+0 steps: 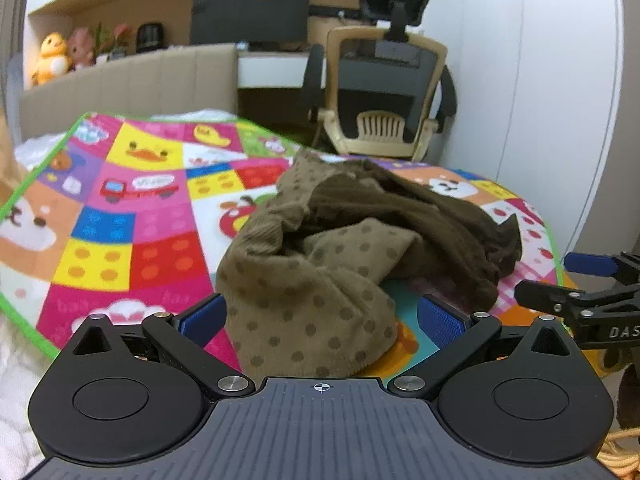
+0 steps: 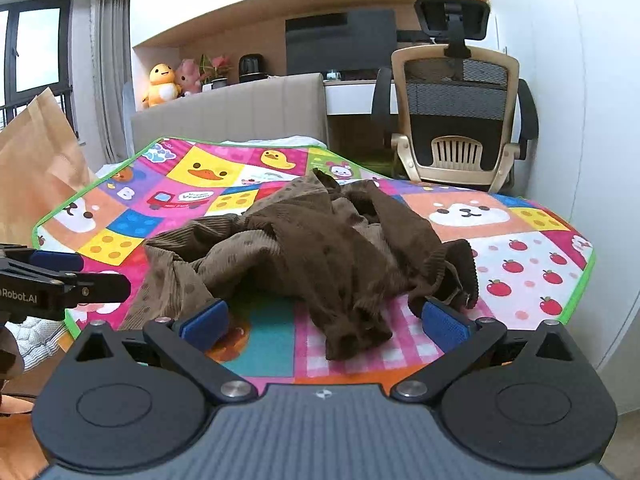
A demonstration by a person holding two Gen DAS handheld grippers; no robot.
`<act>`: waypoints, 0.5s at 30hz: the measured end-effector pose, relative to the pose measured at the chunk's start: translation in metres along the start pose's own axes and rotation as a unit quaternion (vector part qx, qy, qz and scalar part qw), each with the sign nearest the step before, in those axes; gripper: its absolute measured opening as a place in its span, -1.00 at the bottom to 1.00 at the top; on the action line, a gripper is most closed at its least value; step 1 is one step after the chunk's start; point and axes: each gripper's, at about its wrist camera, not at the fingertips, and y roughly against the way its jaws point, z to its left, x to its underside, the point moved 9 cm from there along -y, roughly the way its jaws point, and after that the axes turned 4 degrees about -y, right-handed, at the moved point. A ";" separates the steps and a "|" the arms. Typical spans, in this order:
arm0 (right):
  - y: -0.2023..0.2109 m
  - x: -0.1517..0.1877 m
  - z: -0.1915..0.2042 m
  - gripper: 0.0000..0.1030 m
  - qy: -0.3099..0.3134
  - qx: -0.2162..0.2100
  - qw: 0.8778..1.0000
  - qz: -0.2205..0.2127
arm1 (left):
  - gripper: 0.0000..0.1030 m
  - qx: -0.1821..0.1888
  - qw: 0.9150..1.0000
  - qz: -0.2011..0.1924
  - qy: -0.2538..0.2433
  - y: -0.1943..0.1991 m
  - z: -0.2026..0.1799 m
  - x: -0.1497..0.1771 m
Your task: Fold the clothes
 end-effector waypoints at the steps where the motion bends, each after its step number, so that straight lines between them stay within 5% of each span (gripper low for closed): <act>1: 0.001 0.000 0.000 1.00 0.001 0.000 1.000 -0.001 | 1.00 0.001 1.000 -0.005 -0.004 0.002 -0.001 -0.001; 15: -0.008 0.008 0.001 1.00 -0.001 0.002 1.000 0.020 | 1.00 -0.001 1.000 0.012 -0.004 -0.001 -0.002 0.003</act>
